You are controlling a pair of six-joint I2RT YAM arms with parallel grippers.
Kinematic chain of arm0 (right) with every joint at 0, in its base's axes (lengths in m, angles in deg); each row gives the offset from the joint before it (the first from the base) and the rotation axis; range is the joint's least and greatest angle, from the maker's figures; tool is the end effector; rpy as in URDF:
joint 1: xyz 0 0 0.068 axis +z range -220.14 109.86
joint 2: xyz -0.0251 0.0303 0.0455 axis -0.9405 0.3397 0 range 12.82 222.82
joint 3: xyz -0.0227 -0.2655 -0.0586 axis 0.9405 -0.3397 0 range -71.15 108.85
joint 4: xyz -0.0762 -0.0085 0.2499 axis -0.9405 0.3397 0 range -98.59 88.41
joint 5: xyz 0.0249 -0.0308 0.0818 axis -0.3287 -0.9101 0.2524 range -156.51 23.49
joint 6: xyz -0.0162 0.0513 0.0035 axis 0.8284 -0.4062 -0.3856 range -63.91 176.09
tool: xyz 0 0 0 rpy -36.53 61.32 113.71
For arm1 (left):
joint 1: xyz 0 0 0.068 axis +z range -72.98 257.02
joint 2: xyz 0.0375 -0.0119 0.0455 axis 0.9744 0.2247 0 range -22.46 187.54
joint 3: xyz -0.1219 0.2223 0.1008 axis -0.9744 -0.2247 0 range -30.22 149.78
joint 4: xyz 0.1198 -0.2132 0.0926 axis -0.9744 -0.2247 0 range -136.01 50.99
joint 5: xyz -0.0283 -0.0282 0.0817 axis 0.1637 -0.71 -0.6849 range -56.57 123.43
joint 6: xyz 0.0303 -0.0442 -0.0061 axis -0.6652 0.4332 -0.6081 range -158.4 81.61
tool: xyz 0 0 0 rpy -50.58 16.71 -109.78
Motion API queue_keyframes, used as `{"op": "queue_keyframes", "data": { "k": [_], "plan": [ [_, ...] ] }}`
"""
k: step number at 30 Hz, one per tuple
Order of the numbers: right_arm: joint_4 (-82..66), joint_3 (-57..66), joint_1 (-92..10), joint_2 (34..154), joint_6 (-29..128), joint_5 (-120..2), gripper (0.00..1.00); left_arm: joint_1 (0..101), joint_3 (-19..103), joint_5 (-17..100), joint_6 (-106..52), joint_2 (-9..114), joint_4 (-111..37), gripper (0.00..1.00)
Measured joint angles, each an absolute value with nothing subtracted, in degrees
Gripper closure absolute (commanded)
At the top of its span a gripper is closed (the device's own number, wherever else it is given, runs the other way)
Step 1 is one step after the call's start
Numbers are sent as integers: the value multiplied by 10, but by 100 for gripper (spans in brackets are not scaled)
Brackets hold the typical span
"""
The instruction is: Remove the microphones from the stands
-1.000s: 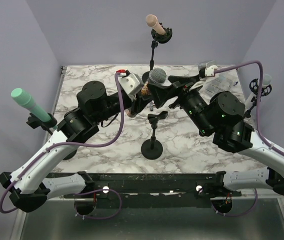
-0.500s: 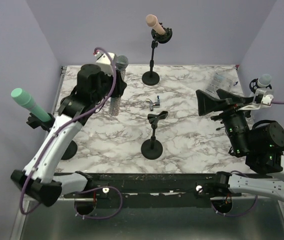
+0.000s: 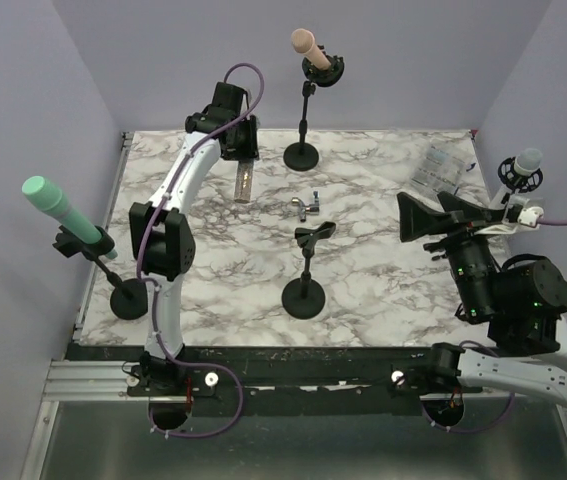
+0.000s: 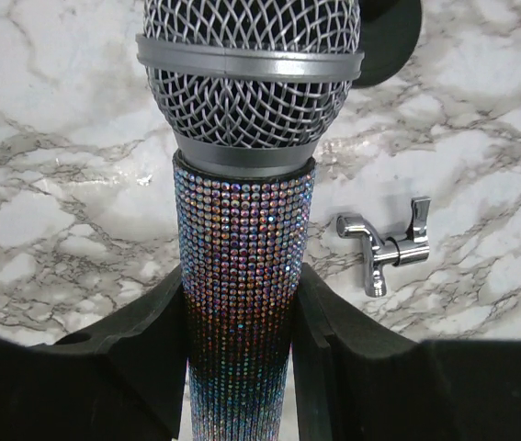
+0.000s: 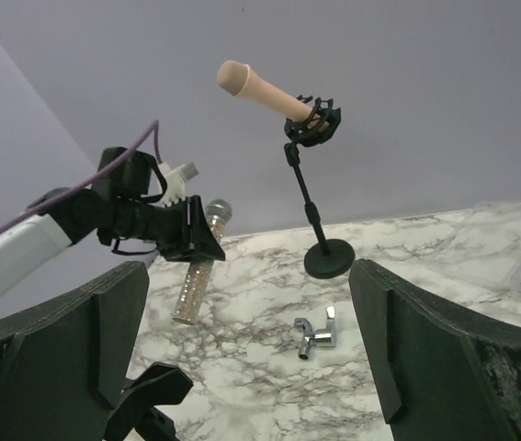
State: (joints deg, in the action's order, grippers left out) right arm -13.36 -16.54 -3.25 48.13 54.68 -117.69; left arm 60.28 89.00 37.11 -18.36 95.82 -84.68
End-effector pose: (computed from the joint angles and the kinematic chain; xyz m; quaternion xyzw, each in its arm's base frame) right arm 0.0663 0.0846 0.4429 0.0393 0.6088 0.2303 0.7582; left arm 0.4464 -0.1367 0.3331 -0.0142 0.9225 -0.1495 0.3557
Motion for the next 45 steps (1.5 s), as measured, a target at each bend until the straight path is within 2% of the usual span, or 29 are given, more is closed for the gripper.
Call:
{"op": "queue_keyframes", "data": {
  "k": [5, 16, 21, 28, 33, 37, 45],
  "plan": [
    [-165, -181, -32, 456, 562, -1187, 0, 634, 1050, 411, -183, 1102, -887, 100],
    [-213, -199, -32, 489, 607, -1214, 0, 684, 1091, 479, -179, 1205, -927, 100],
    [-219, -199, -32, 517, 625, -1225, 0, 680, 1091, 477, -184, 1230, -955, 89],
    [-227, -200, -32, 514, 640, -1234, 0, 680, 1091, 474, -182, 1234, -965, 68],
    [-238, -200, -32, 502, 647, -1241, 0, 681, 1090, 469, -176, 1234, -964, 60],
    [-240, -200, -32, 498, 651, -1242, 0, 681, 1082, 463, -172, 1234, -960, 51],
    [-241, -203, -32, 477, 651, -1244, 0, 680, 1081, 459, -169, 1234, -957, 47]
  ]
}}
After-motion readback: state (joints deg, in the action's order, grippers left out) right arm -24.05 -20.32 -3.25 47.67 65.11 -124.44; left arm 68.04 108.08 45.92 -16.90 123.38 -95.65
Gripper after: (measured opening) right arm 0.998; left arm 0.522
